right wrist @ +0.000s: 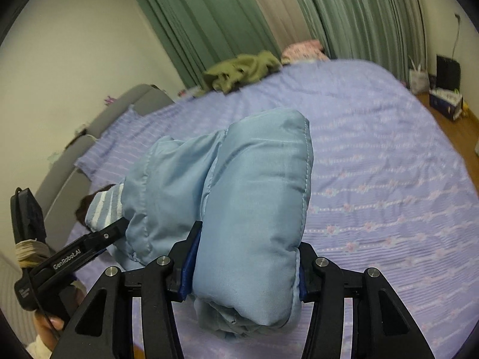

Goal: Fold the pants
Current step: 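Lift the bundle with both tools and carry it toward the dark clothes stack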

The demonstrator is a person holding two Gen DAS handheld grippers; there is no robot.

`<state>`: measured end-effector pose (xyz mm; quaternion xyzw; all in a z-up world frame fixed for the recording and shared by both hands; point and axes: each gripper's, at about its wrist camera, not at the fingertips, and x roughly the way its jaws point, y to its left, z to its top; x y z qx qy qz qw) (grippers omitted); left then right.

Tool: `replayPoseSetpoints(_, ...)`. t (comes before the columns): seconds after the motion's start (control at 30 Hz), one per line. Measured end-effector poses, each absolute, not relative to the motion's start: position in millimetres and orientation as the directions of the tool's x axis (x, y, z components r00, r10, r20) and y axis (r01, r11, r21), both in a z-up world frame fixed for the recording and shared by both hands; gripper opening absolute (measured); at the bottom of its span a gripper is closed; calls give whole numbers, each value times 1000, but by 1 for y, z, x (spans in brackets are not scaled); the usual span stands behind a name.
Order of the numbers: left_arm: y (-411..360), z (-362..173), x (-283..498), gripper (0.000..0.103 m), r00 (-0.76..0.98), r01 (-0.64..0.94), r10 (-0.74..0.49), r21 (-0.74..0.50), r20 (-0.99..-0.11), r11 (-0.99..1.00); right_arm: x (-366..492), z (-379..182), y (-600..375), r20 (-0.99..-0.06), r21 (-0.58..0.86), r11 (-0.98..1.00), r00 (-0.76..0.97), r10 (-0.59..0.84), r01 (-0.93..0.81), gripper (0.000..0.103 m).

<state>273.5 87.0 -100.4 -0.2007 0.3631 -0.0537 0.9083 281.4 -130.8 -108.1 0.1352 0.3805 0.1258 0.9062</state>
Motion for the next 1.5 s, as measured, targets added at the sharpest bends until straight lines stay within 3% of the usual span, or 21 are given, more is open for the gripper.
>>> replayPoseSetpoints(0.3, 102, -25, 187, 49, 818, -82, -161, -388, -553, 918, 214, -30, -115, -566, 329, 912, 721, 399, -246, 51)
replayPoseSetpoints(0.57, 160, 4, 142, 49, 857, -100, -121, -392, -500, 915, 180, 3, -59, -512, 332, 893, 737, 441, -304, 51)
replayPoseSetpoints(1.03, 336, 20, 124, 49, 847, -37, -164, -363, -506, 931, 158, 8, 105, -480, 365, 897, 776, 410, -248, 51)
replayPoseSetpoints(1.5, 391, 12, 118, 49, 858, -135, -75, -363, -509, 922, 194, -5, 152, -509, 416, 855, 700, 500, -309, 52)
